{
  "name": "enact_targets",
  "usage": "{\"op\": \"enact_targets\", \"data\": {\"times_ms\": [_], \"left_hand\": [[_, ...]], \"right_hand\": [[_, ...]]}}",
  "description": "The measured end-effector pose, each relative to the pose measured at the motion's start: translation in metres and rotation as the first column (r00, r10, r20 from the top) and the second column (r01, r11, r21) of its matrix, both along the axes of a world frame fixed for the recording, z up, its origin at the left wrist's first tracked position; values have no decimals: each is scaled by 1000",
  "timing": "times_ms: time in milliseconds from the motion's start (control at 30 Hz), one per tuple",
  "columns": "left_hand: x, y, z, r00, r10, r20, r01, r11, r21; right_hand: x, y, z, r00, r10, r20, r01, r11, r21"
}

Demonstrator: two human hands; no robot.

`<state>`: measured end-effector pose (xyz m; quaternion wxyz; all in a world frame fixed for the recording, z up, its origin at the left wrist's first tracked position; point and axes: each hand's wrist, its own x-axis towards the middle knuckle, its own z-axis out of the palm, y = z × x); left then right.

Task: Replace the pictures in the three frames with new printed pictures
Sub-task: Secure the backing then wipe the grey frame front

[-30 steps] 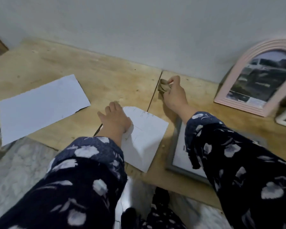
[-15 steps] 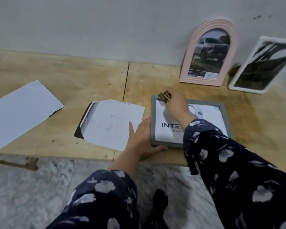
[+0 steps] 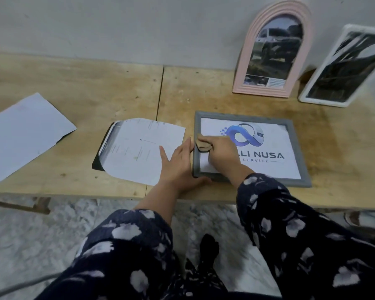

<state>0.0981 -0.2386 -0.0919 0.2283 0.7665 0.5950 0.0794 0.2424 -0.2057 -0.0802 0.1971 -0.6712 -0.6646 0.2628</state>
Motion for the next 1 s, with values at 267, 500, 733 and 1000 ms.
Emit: {"op": "enact_targets", "data": {"times_ms": [267,500,733,1000], "left_hand": [[10,-5,-8,977,-11,214,0,999,53],[18,-23,-10,995,7,100,-27,979,204],[22,-19,-13,996,27,84,-44,978,204],[23,-24,-14,997,38,70,-52,976,211]], "right_hand": [[21,-42,16,993,118,-1,-117,986,-114],[39,23,46,998,-66,-11,66,998,-23],[37,44,11,939,17,343,-15,1000,-10],[37,-38,1,983,25,179,-42,995,95]]}}
